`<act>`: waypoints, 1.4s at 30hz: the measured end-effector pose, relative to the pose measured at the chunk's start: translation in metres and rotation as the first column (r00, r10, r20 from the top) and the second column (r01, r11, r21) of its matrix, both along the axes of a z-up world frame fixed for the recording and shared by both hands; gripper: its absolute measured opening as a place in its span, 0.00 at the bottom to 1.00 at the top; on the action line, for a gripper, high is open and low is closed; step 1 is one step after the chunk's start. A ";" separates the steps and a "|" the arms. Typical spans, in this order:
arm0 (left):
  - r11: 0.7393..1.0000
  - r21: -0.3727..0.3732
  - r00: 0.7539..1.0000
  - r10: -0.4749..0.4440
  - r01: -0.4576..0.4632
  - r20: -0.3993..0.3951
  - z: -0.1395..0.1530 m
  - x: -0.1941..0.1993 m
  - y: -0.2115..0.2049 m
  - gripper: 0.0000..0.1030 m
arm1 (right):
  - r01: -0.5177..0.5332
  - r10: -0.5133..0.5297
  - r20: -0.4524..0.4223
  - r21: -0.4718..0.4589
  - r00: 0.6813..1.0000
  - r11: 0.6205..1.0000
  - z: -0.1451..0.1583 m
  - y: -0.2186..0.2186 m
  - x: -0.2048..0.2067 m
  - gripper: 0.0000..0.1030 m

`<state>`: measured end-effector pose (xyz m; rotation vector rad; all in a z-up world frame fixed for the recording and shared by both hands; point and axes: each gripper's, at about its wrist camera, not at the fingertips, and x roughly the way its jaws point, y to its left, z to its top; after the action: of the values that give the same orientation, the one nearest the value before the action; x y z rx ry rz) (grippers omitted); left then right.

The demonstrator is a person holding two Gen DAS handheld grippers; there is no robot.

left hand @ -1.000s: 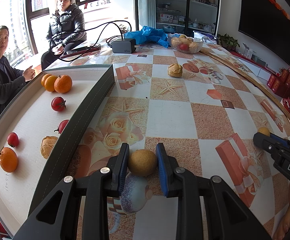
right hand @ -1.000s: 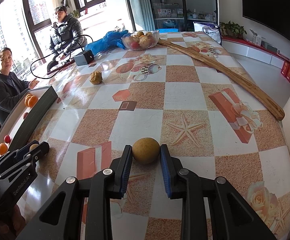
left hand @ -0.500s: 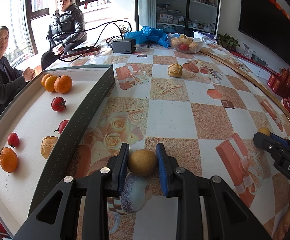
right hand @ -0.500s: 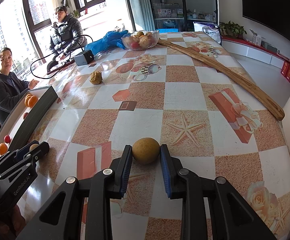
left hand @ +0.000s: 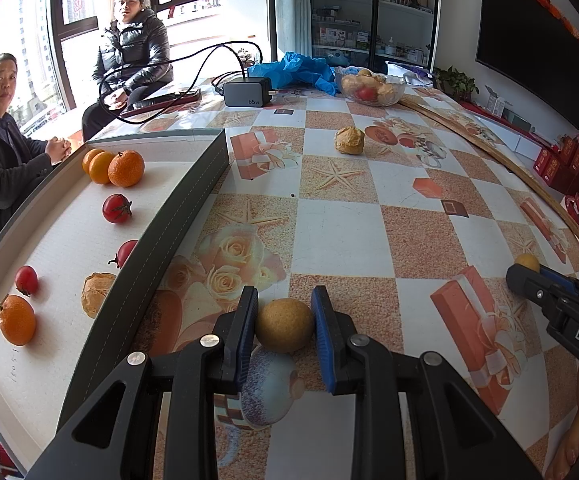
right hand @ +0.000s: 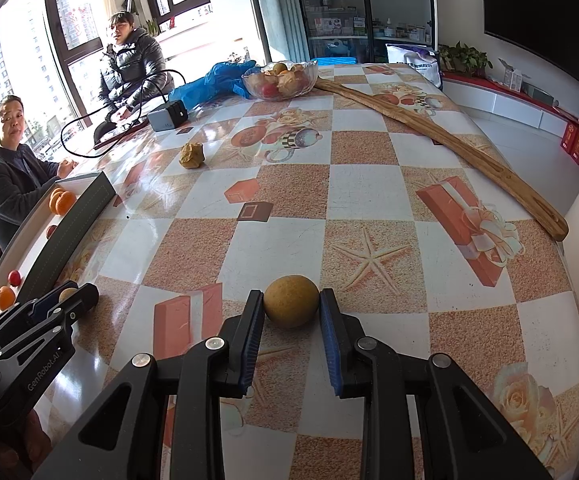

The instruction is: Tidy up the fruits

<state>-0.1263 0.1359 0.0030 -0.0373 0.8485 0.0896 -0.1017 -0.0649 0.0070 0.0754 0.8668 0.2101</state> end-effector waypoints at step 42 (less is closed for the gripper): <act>0.909 -0.060 0.910 0.407 -0.411 -0.076 0.026 -0.013 0.198 0.31 | -0.602 0.606 -0.070 0.073 0.792 0.795 0.037 0.274 0.026 0.28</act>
<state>-0.1395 0.3335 0.0294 -0.2861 0.8955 0.4570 -0.0761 0.2087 0.0438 -0.1584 0.9573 0.8405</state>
